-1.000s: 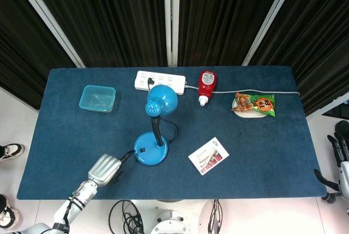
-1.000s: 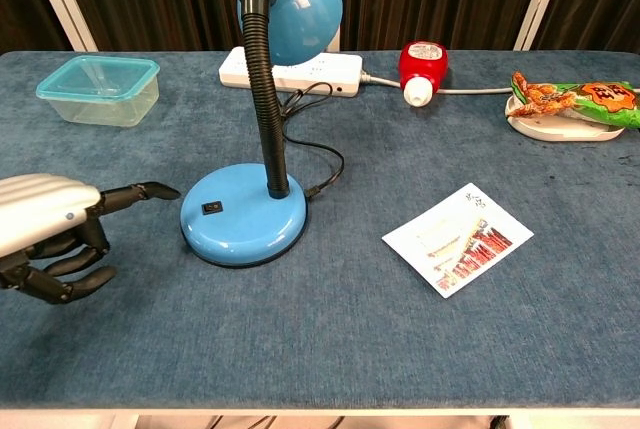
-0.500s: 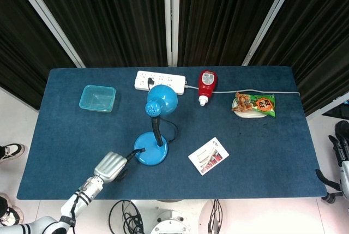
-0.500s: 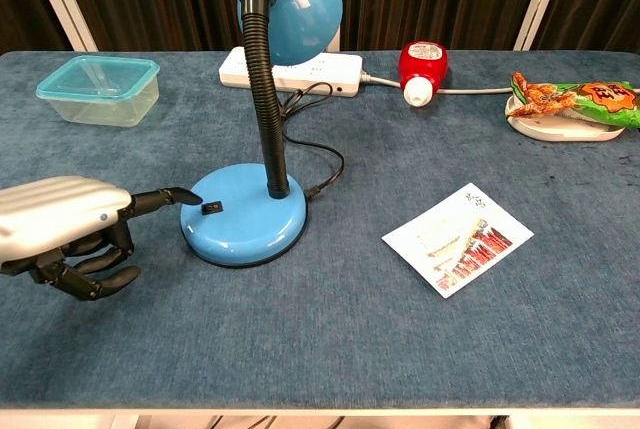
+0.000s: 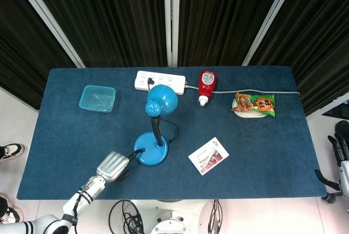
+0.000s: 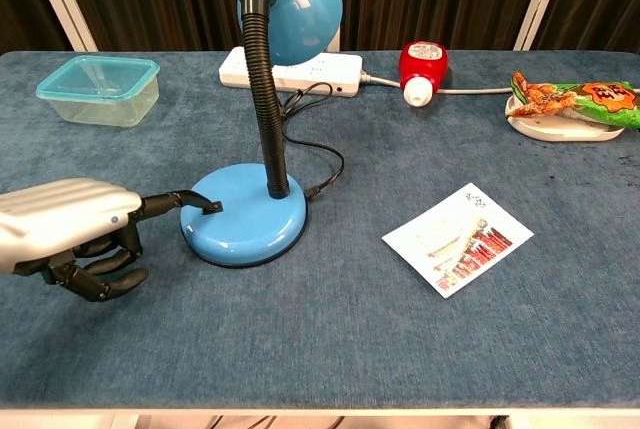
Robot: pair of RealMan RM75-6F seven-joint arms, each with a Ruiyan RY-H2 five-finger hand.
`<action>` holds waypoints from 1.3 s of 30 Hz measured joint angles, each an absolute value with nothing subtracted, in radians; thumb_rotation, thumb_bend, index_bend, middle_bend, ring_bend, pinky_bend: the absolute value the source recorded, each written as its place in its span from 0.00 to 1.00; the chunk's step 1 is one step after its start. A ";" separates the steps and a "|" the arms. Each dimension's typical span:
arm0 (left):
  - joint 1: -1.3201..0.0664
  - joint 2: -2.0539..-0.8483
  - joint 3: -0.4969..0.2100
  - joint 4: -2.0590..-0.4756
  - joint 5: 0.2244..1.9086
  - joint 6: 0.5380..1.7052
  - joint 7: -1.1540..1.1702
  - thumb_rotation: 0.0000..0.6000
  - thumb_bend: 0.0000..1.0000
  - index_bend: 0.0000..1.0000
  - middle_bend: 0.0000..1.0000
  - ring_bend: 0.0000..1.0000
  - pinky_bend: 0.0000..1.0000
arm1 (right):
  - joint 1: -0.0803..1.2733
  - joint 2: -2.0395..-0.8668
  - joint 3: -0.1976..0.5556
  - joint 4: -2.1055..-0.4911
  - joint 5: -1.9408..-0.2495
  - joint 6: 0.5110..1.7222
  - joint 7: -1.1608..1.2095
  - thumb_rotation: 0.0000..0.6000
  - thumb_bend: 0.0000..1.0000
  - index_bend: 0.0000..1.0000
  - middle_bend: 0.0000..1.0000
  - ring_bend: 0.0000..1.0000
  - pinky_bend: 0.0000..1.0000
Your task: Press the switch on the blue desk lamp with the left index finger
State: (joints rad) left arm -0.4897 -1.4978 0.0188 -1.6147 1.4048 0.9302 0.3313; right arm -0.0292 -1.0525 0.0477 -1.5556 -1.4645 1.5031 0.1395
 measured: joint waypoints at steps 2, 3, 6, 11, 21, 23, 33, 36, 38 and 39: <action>-0.490 -1.499 0.025 -1.610 1.413 0.937 0.326 1.00 0.49 0.06 0.86 0.90 0.95 | -0.029 -1.053 0.048 -1.556 -1.464 1.503 0.139 1.00 0.17 0.00 0.00 0.00 0.00; -0.491 -1.500 0.027 -1.608 1.413 0.938 0.325 1.00 0.49 0.06 0.86 0.90 0.95 | -0.029 -1.053 0.048 -1.556 -1.465 1.503 0.139 1.00 0.17 0.00 0.00 0.00 0.00; -0.494 -1.500 0.029 -1.608 1.405 0.935 0.327 1.00 0.49 0.06 0.86 0.90 0.95 | -0.029 -1.054 0.046 -1.555 -1.468 1.503 0.139 1.00 0.17 0.00 0.00 0.00 0.00; -0.498 -1.504 0.033 -1.608 1.392 0.934 0.333 1.00 0.49 0.09 0.86 0.90 0.95 | -0.029 -1.055 0.046 -1.555 -1.468 1.503 0.138 1.00 0.17 0.00 0.00 0.00 0.00; -0.502 -1.502 0.039 -1.613 1.372 0.939 0.348 1.00 0.49 0.12 0.86 0.90 0.95 | -0.029 -1.056 0.047 -1.552 -1.465 1.501 0.141 1.00 0.18 0.00 0.00 0.00 0.00; -0.502 -1.502 0.037 -1.614 1.373 0.948 0.347 1.00 0.49 0.12 0.86 0.90 0.95 | -0.029 -1.056 0.047 -1.552 -1.465 1.501 0.142 1.00 0.18 0.00 0.00 0.00 0.00; -0.454 -1.459 0.014 -1.641 1.415 1.119 0.338 1.00 0.49 0.09 0.86 0.88 0.93 | -0.033 -1.049 0.049 -1.558 -1.468 1.512 0.147 1.00 0.18 0.00 0.00 0.00 0.00; -0.415 -1.437 0.005 -1.644 1.434 1.221 0.330 1.00 0.36 0.09 0.74 0.74 0.82 | -0.035 -1.046 0.049 -1.562 -1.472 1.517 0.149 1.00 0.18 0.00 0.00 0.00 0.00; -0.380 -1.425 -0.004 -1.636 1.449 1.307 0.311 1.00 0.16 0.09 0.45 0.38 0.59 | -0.036 -1.044 0.049 -1.563 -1.474 1.520 0.149 1.00 0.18 0.00 0.00 0.00 0.00; -0.364 -1.419 -0.008 -1.630 1.454 1.345 0.298 1.00 0.10 0.09 0.31 0.22 0.45 | -0.036 -1.045 0.049 -1.563 -1.475 1.520 0.149 1.00 0.18 0.00 0.00 0.00 0.00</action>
State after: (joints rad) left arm -0.3637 -1.4194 -0.0081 -1.6302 1.4541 1.3454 0.2979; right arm -0.0356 -1.0446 0.0488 -1.5631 -1.4752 1.5200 0.1487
